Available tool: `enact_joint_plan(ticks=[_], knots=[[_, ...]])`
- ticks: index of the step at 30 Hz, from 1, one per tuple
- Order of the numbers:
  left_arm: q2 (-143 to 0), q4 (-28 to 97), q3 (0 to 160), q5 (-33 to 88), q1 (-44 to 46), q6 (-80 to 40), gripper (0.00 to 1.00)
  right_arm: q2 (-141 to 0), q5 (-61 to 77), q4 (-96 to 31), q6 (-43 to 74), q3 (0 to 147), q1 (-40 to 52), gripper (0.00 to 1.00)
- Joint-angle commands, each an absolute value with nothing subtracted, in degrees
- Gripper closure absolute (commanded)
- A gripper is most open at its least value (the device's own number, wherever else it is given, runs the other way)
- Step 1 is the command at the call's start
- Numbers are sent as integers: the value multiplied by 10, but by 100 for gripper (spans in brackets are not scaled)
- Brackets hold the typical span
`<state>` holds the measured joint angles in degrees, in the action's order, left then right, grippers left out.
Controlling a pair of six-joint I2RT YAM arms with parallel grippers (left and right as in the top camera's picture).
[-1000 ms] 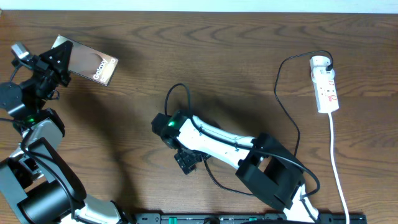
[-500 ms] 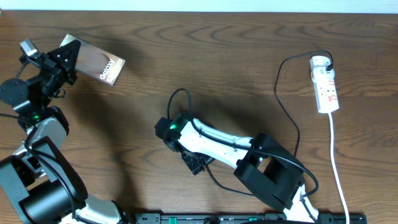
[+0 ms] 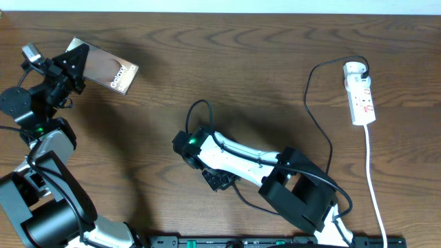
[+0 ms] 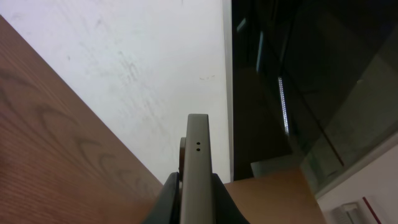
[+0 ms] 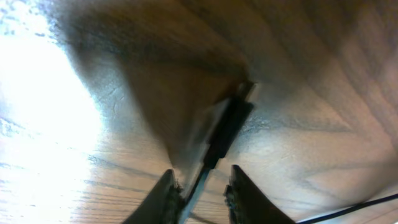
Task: Plug charger to phone and switch on socket
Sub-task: 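Close the right gripper on the cable's connector end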
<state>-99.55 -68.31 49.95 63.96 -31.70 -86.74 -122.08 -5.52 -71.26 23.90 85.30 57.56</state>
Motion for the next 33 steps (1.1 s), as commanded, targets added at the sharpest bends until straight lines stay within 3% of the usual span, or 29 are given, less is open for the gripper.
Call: enact_joint_plan(ticks=[1,7,10,13,23,27,30,33], knots=[[-992,-691,502,632,-317,-860,93,-1203,-57,-709,235,849,576,84],[-992,-691,502,632,-317,-855,93,-1203,-56,-702,237,849,568,81],[-992,-691,502,632,-317,-853,93,-1203,-57,-699,253,849,558,62],[-992,-691,502,632,-317,-847,93,-1203,-57,-692,275,849,543,57],[-992,-691,502,632,-317,-847,93,-1203,-53,-683,289,849,521,66],[-992,-691,502,632,-317,-847,93,-1203,-57,-683,289,849,525,75],[-992,-691,502,632,-317,-847,93,-1203,-57,-683,289,849,525,88],[-992,-691,502,632,-317,-847,93,-1203,-57,-684,292,849,525,91]])
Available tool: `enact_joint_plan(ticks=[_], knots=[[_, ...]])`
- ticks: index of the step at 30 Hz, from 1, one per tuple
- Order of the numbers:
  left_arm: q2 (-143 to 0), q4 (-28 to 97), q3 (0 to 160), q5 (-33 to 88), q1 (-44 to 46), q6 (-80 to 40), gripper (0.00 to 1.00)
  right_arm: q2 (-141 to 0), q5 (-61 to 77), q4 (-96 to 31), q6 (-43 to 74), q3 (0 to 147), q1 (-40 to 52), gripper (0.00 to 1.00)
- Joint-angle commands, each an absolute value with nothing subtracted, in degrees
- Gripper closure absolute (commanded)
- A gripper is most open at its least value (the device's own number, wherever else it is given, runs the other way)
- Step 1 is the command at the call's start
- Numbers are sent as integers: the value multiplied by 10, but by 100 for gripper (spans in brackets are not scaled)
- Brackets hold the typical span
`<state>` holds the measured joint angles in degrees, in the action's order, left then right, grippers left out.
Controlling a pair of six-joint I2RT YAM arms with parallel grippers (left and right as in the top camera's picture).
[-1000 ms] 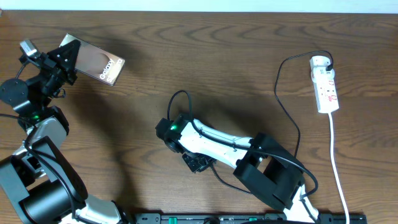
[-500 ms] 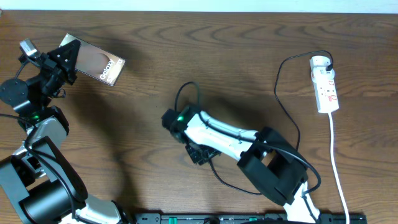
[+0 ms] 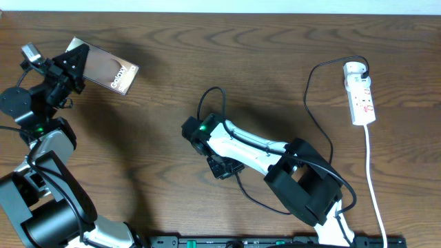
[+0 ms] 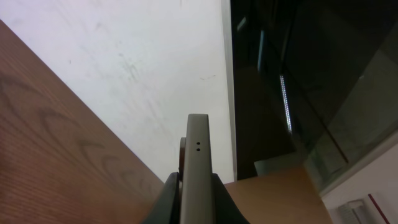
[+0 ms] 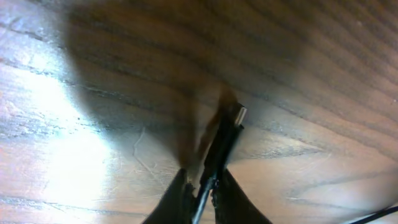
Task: Plug charger to phone and switch on socket
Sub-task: 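Close the right gripper on the cable's connector end, then lift the cable connector with the right gripper toward the phone's bottom edge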
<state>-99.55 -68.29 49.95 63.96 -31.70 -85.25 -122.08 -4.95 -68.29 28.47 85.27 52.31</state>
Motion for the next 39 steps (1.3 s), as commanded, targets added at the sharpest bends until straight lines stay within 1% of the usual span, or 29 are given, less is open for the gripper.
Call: enact_joint_plan(ticks=[1,8,11,13,16,20,30,39], knots=[[-992,-691,502,632,-317,-847,93,-1203,-57,-684,292,849,525,91],[-992,-691,502,632,-317,-842,93,-1203,-60,-683,294,849,525,90],[-992,-691,502,633,-317,-840,93,-1203,-79,-676,298,849,524,79],[-992,-691,502,633,-317,-840,93,-1203,-88,-670,302,849,522,76],[-992,-691,502,633,-317,-840,93,-1203,-89,-668,309,849,515,76],[-992,-691,502,633,-317,-840,93,-1203,-89,-668,313,849,511,78],[-992,-691,502,635,-317,-840,93,-1203,-87,-668,313,849,511,93],[-992,-691,502,635,-317,-839,93,-1203,-87,-665,310,849,511,99]])
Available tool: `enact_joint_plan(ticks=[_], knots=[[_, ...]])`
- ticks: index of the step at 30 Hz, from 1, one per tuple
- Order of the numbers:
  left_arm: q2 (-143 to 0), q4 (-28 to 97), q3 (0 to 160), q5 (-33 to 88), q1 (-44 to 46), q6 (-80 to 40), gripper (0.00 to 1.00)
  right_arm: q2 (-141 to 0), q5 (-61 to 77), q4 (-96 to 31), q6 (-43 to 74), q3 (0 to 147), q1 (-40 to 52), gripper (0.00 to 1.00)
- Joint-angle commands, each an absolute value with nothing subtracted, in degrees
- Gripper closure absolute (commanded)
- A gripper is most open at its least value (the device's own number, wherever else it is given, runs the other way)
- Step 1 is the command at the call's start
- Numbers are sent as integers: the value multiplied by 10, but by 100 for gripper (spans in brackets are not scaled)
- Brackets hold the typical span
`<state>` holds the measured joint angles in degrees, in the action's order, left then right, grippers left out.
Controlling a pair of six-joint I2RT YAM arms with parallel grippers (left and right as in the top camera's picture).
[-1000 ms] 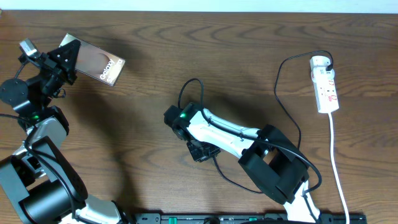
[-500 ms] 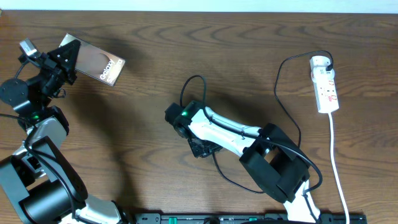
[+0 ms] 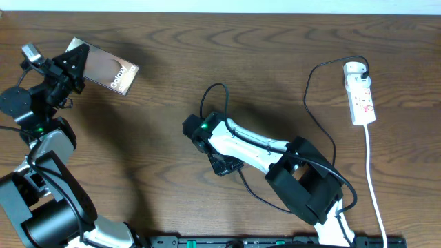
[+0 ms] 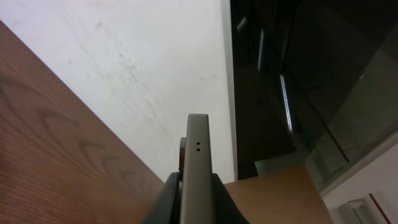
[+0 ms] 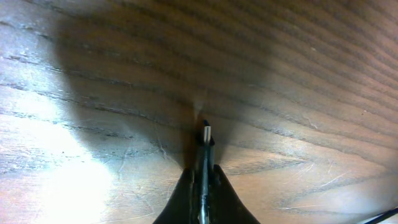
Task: Plug charger to phone and switch on socket
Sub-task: 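Lift the cable connector with the right gripper toward the phone's bottom edge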
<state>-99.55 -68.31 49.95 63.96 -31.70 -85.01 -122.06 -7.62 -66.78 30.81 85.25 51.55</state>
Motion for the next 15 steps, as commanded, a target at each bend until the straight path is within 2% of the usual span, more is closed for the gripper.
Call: enact_joint_plan(ticks=[1,6,10,13,15], knots=[[-992,-691,502,635,-317,-836,93,-1203,-87,-661,305,849,511,99],[-992,-691,502,635,-317,-834,93,-1203,-74,-640,274,858,488,99],[-992,-691,502,635,-317,-834,93,-1203,3,-624,223,873,439,99],[-992,-691,502,635,-317,-834,93,-1203,121,-599,166,885,390,99],[-992,-691,502,634,-317,-834,93,-1203,248,-568,103,889,354,99]])
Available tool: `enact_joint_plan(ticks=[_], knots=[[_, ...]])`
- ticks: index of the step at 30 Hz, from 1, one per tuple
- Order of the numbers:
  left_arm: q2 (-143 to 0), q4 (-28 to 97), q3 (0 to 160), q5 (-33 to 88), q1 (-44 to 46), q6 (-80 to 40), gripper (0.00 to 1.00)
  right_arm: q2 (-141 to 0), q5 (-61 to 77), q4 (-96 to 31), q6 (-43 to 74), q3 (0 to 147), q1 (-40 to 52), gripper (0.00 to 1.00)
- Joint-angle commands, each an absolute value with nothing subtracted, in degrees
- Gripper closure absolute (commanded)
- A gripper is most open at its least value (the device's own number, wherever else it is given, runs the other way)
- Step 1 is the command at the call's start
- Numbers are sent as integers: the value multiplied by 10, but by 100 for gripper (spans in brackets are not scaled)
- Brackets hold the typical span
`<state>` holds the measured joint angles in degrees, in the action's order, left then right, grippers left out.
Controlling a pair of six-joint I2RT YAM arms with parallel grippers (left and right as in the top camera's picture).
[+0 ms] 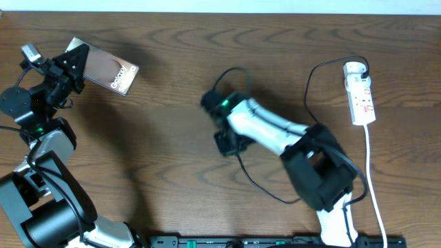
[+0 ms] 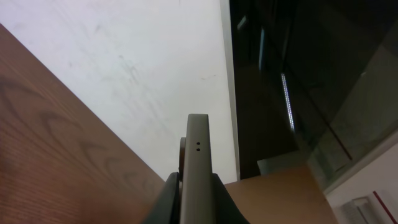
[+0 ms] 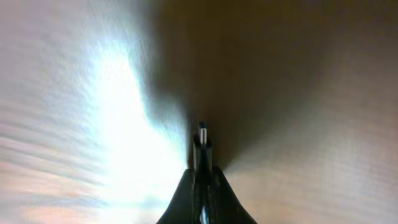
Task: Plug charger to phone and switch on socket
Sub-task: 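Lift the cable connector with the right gripper toward the phone's bottom edge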
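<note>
The phone (image 1: 103, 67) is tilted up off the table at the far left, with my left gripper (image 1: 69, 65) shut on its lower end. In the left wrist view its grey edge (image 2: 198, 163) with two small holes stands between the dark fingers (image 2: 169, 198). My right gripper (image 1: 215, 102) is at mid-table, shut on the black charger plug (image 3: 202, 146), whose metal tip points ahead over the blurred wood. The black cable (image 1: 313, 103) runs from there to the white socket strip (image 1: 360, 93) at the right, where the charger is plugged in.
The wooden table (image 1: 165, 138) fills the overhead view. A white cord (image 1: 372, 179) runs from the socket strip down to the front edge. Slack cable loops (image 1: 258, 186) near the right arm. A white wall (image 2: 124, 62) and a dark glass panel (image 2: 298, 74) show past the phone.
My right gripper, still shut on the plug, has moved up and to the right over the table and turned. The cable loop went with it. The left gripper and phone have not moved.
At first my right gripper stood open around the plug lying on the table. Then it narrowed on the plug and shut on it. Now it holds the plug further back at mid-table. The left gripper held the phone raised at the far left throughout.
</note>
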<state>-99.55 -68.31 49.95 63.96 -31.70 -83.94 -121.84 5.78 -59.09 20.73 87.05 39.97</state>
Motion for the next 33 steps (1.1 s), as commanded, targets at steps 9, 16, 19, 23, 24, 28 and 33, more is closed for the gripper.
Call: enact_joint_plan(ticks=[9,16,19,23,24,28,33], knots=[[-992,-691,502,634,-317,-828,93,-1203,633,-531,-126,890,242,99],[-992,-691,502,639,-316,-825,93,-1203,781,-533,-279,890,225,99],[-992,-691,502,643,-311,-825,93,-1203,833,-514,-304,890,230,99],[-992,-691,502,654,-293,-825,93,-1203,881,-473,-297,890,238,99],[-992,-692,502,656,-287,-825,93,-1203,893,-463,-290,890,241,99],[-992,-710,502,671,-258,-826,93,-1203,895,-416,-232,890,254,99],[-992,-747,502,693,-222,-825,93,-1203,895,-357,-155,890,284,99]])
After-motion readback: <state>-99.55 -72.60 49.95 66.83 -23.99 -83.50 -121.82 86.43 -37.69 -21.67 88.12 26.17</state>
